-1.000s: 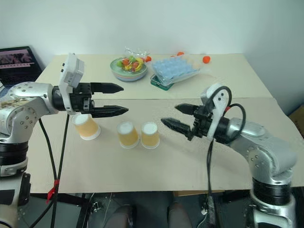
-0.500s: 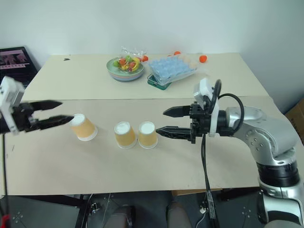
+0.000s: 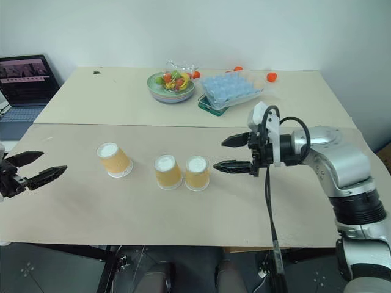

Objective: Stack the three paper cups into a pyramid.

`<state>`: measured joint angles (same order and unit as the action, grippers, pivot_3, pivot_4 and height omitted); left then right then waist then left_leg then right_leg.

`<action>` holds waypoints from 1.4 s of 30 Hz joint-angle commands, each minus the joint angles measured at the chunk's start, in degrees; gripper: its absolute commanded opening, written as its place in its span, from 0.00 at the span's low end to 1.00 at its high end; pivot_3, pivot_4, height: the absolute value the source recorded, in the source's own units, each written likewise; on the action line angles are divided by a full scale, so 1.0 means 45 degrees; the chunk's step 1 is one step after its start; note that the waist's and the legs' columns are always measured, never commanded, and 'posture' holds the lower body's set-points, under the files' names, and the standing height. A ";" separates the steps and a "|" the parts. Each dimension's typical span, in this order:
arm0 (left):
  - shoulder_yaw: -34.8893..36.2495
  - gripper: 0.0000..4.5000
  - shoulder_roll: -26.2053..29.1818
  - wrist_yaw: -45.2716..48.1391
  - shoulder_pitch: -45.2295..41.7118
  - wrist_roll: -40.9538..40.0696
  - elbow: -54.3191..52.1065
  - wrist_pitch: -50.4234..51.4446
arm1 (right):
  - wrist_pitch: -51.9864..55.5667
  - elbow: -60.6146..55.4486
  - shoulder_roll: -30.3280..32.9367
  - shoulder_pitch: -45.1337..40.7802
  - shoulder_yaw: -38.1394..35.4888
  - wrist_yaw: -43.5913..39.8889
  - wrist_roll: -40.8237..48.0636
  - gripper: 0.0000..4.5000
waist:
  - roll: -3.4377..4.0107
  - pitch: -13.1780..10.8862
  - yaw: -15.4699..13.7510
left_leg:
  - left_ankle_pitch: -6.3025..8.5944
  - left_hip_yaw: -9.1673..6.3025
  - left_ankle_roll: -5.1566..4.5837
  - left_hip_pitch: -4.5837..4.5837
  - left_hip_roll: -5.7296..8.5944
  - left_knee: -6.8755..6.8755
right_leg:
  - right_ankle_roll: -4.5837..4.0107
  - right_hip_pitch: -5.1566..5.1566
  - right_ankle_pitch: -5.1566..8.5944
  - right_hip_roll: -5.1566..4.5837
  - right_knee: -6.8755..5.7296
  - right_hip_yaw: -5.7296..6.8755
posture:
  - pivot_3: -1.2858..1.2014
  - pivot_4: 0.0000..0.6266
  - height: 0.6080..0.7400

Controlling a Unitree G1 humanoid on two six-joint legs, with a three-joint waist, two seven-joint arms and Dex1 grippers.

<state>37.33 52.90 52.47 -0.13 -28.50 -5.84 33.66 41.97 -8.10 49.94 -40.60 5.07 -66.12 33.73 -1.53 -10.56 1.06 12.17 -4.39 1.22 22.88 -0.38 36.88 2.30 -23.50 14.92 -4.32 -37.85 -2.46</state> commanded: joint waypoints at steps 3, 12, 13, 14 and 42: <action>-0.0257 1.00 -0.0931 -0.0996 -0.0123 0.0105 -0.0161 -0.0680 | -0.0312 -0.0134 0.0314 0.0023 -0.0786 -0.0087 -0.0164 0.99 | 0.0001 0.0001 0.0037 | 0.0000 0.0002 0.0000 -0.0004 -0.0002 0.0000 | -0.0003 0.0004 -0.0002 0.0003 0.0000 -0.0001 | 0.52 0.24 1.00; -0.1474 1.00 -0.2104 -0.1246 0.0589 0.0151 -0.0786 -0.1007 | -0.0097 -0.0317 0.0328 0.0104 -0.1123 0.0125 -0.0093 0.99 | -0.0010 -0.0003 0.0031 | 0.0000 0.0009 0.0000 -0.0003 0.0002 0.0000 | -0.0005 0.0003 -0.0004 -0.0003 -0.0002 -0.0010 | 0.52 0.24 1.00; -0.1537 1.00 -0.2241 -0.1475 0.0411 0.0218 -0.0565 -0.1069 | -0.0012 -0.0397 0.0322 0.0130 -0.1235 0.0171 0.0013 0.99 | -0.0010 -0.0002 0.0021 | 0.0000 0.0005 0.0000 -0.0003 -0.0002 0.0001 | -0.0006 0.0003 -0.0004 0.0003 -0.0002 -0.0005 | 0.52 0.24 1.00; -0.1663 1.00 -0.2313 -0.1597 0.0296 0.0350 -0.0403 -0.1249 | 0.0076 -0.0468 0.0321 0.0155 -0.1366 0.0203 0.0138 0.99 | -0.0009 -0.0003 0.0002 | 0.0000 0.0005 0.0000 -0.0005 -0.0003 0.0001 | -0.0007 0.0004 -0.0005 0.0004 -0.0005 -0.0004 | 0.52 0.24 1.00; -0.4248 1.00 -0.4208 -0.3146 -0.2544 0.0969 0.0973 -0.2643 | 0.2024 -0.2539 -0.0840 0.0283 -0.3555 0.2792 0.3848 0.99 | -0.0013 0.0000 -0.0078 | 0.0000 0.0001 0.0000 -0.0009 0.0005 0.0007 | -0.0005 0.0028 -0.0006 0.0003 0.0000 0.0002 | 0.52 0.24 1.00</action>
<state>19.05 34.27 38.61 -9.45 -23.60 0.67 22.19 50.79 -18.00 45.99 -37.70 -9.74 -54.26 49.79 -1.59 -10.56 0.71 12.17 -4.40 1.22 22.84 -0.36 36.92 2.28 -23.37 14.89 -4.31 -37.85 -2.45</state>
